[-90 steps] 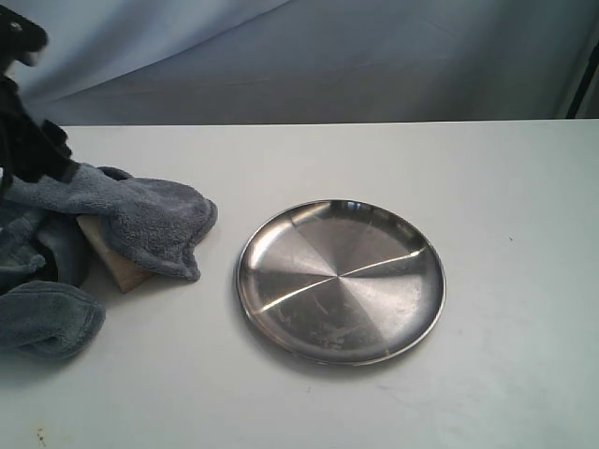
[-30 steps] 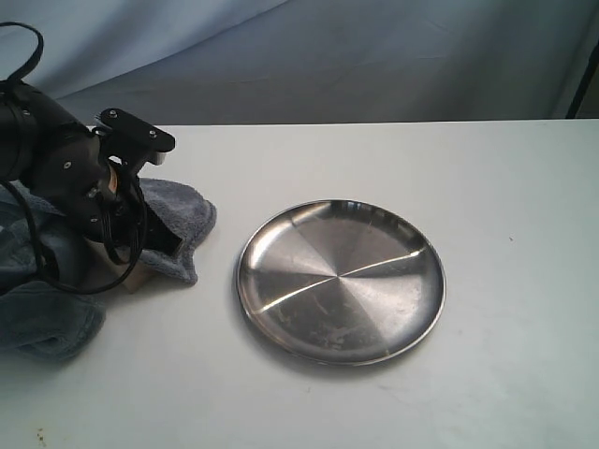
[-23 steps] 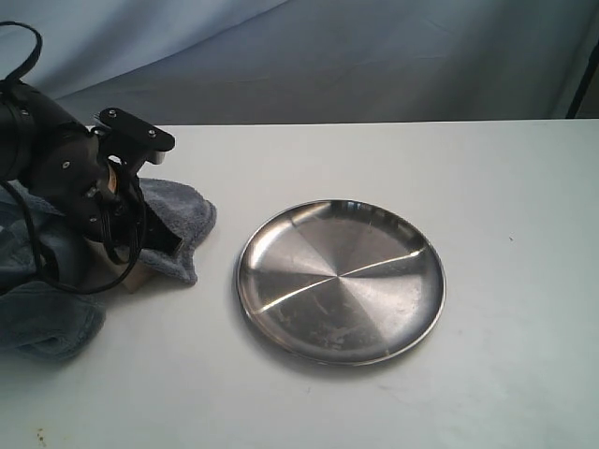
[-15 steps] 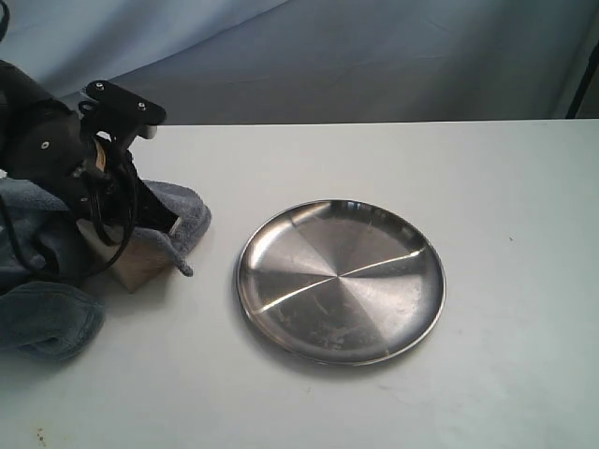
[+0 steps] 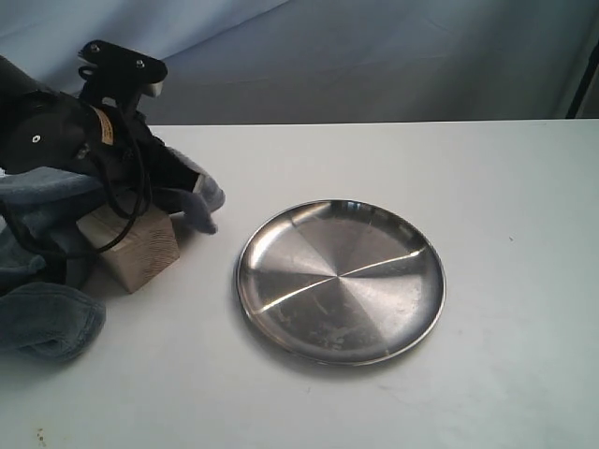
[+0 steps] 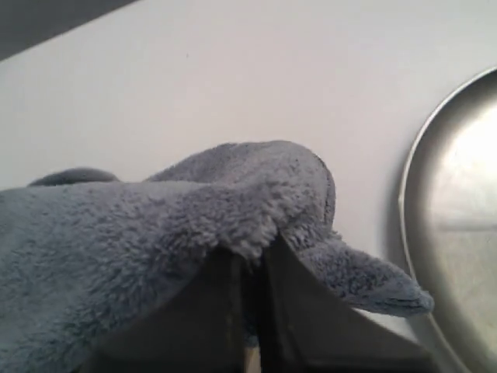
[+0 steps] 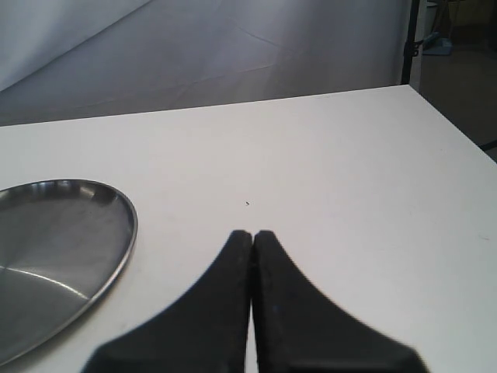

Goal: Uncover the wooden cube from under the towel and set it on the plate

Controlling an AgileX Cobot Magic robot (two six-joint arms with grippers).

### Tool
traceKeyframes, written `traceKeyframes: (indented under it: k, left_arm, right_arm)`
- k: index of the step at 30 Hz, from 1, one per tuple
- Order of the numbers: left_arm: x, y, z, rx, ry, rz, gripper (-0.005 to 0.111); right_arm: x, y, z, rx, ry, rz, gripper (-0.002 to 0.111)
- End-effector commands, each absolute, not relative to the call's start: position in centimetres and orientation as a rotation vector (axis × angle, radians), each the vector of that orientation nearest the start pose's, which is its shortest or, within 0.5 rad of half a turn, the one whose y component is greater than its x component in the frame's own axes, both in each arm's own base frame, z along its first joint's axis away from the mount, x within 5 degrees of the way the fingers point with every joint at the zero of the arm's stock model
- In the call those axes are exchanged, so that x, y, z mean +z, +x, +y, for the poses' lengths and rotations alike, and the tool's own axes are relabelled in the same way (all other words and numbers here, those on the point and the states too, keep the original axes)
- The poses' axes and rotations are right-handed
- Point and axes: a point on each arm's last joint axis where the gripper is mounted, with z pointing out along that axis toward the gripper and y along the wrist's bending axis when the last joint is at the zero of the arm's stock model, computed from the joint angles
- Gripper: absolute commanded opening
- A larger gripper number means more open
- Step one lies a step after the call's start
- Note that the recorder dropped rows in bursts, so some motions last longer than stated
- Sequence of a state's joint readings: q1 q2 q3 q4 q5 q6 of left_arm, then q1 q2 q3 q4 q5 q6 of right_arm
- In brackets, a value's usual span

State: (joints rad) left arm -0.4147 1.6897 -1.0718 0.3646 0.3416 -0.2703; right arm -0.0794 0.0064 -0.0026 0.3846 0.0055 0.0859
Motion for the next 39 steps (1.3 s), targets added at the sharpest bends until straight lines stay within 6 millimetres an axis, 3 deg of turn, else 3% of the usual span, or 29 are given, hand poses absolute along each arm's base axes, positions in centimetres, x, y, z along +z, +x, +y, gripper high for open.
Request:
traceKeyframes:
  k: [1, 5, 9, 22, 27, 31, 34, 36, 39]
  left_arm:
    - [23.6, 33.7, -14.2, -0.101, 0.503, 2.231, 0.0]
    - [23.9, 34.1, -14.2, -0.085, 0.551, 2.166, 0.0]
    - [24.1, 35.0, -12.1, -0.078, 0.449, 2.172, 0.0]
    - [23.5, 37.0, -1.0, 0.137, 0.156, 2.25, 0.0]
    - [18.6, 36.3, 4.6, 0.338, 0.009, 2.549, 0.0]
    - [14.5, 35.4, 7.3, 0.5, -0.067, 2.767, 0.0]
    - [12.5, 35.0, 7.9, 0.623, -0.012, 2.858, 0.003]
    - [12.3, 35.0, 7.9, 0.615, -0.041, 2.861, 0.012]
    - [13.0, 34.9, 7.9, 0.622, -0.1, 2.85, 0.039]
  right_arm:
    - [21.2, 5.6, -0.4, 0.327, 0.411, 1.451, 0.003]
    - [21.2, 5.6, -0.4, 0.327, 0.411, 1.451, 0.003]
    - [21.2, 5.6, -0.4, 0.327, 0.411, 1.451, 0.003]
    - [21.2, 5.6, -0.4, 0.327, 0.411, 1.451, 0.003]
    - [21.2, 5.6, -0.4, 0.327, 0.411, 1.451, 0.003]
    - [21.2, 5.6, -0.4, 0.327, 0.411, 1.451, 0.003]
    - [21.2, 5.6, -0.4, 0.327, 0.411, 1.451, 0.003]
    - [21.2, 5.6, -0.4, 0.327, 0.411, 1.451, 0.003]
    - [21.2, 5.6, -0.4, 0.327, 0.411, 1.451, 0.003]
